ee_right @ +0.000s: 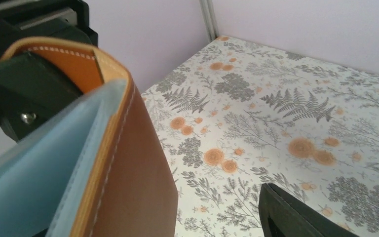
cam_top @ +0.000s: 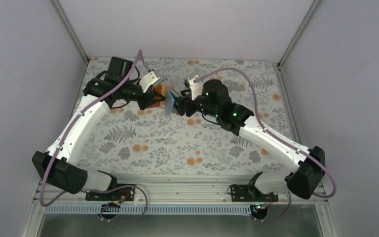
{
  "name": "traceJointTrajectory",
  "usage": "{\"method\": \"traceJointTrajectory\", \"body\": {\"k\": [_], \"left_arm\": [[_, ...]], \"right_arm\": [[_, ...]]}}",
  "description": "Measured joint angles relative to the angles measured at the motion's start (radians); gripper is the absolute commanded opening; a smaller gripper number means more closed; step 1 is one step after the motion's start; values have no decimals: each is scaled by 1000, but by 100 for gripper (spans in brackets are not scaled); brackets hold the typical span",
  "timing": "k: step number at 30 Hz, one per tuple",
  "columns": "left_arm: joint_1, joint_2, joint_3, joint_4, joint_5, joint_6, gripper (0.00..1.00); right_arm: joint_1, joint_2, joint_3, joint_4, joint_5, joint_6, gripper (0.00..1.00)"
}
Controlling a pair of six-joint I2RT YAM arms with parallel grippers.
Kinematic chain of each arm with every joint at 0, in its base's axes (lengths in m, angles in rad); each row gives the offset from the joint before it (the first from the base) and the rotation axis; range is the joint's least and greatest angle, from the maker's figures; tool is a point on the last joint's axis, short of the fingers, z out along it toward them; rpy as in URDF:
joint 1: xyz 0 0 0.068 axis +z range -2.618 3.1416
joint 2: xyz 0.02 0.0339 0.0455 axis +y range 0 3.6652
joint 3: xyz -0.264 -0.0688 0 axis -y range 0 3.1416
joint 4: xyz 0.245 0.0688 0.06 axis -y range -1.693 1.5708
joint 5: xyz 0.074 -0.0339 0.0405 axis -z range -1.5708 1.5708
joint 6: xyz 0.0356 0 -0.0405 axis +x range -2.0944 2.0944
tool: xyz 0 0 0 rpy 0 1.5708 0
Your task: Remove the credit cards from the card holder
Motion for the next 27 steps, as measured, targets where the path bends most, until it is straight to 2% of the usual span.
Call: {"method": "traceJointTrajectory", "body": {"k": [5, 6, 7, 10, 11, 12, 14, 23, 25, 27], "left_arm": [[-2, 0, 0, -31, 68, 29, 3], [-2, 0, 0, -35, 71, 32, 11], [-1, 0, -2, -37, 72, 34, 24], [-1, 0, -5, -36, 73, 40, 82], [0, 0, -6, -38, 72, 40, 96], [0, 0, -6, -36, 72, 39, 100], [-3, 0, -6, -31, 73, 38, 100], [-8, -18, -42, -6, 40, 35, 96], [-5, -15, -73, -1, -12, 39, 90], [13, 3, -103, -11, -46, 50, 90]], "right_arm": [[1, 20, 31, 6, -45, 6, 54], [1, 26, 39, 7, -54, 6, 51], [1, 34, 49, 11, -68, 17, 47], [2, 52, 66, 17, -102, 26, 26], [2, 57, 71, 16, -111, 24, 18], [2, 66, 79, 15, -116, 36, 11], [2, 92, 101, 8, -116, 54, 4], [2, 148, 146, -63, -64, 119, 4], [-7, 160, 146, -81, -66, 119, 10], [-29, 181, 146, -114, -60, 115, 17]]}}
